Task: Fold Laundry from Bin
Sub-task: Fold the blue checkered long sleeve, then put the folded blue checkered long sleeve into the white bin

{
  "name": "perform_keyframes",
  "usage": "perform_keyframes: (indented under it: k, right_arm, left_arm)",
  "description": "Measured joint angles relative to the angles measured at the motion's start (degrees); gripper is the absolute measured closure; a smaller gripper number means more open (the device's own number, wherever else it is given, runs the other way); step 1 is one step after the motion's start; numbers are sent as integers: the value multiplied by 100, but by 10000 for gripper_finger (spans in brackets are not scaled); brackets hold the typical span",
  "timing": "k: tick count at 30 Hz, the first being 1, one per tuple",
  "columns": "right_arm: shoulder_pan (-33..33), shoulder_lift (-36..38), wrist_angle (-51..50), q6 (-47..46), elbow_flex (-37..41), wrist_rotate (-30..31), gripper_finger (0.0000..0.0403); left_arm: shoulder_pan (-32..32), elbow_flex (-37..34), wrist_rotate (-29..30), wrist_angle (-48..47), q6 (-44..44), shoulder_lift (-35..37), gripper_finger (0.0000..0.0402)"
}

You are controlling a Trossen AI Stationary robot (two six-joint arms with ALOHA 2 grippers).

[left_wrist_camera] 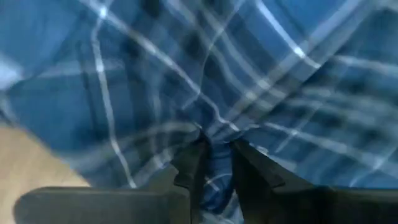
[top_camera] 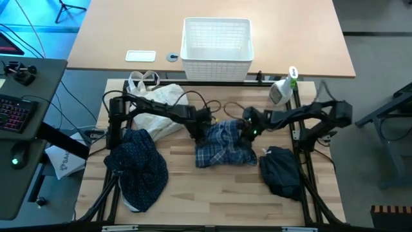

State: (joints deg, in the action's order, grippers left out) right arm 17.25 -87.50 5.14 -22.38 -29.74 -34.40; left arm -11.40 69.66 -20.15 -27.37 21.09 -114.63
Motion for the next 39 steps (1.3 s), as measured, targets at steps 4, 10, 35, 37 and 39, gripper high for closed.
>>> perform_keyframes:
  k: [4,10,35,37,39]
  right_arm:
    - [-14,-189,-66,-77,-11,443,398]
    - [0,682,-1219,39,-794,753,401]
    - [-46,1396,-2664,-3062,-486,568,290]
    - [-48,1394,-2099,-3410,-253,486,246]
    - [-94,1394,-1230,-3820,28,461,194]
  left_arm:
    - [-69,41,34,-232,-353,-147,344]
    - [-303,108,590,-824,-484,866,364]
    - [15,169,-703,357,-195,-122,397]
    - [49,174,-717,415,-278,-207,397]
    - [83,176,-697,477,-327,-267,397]
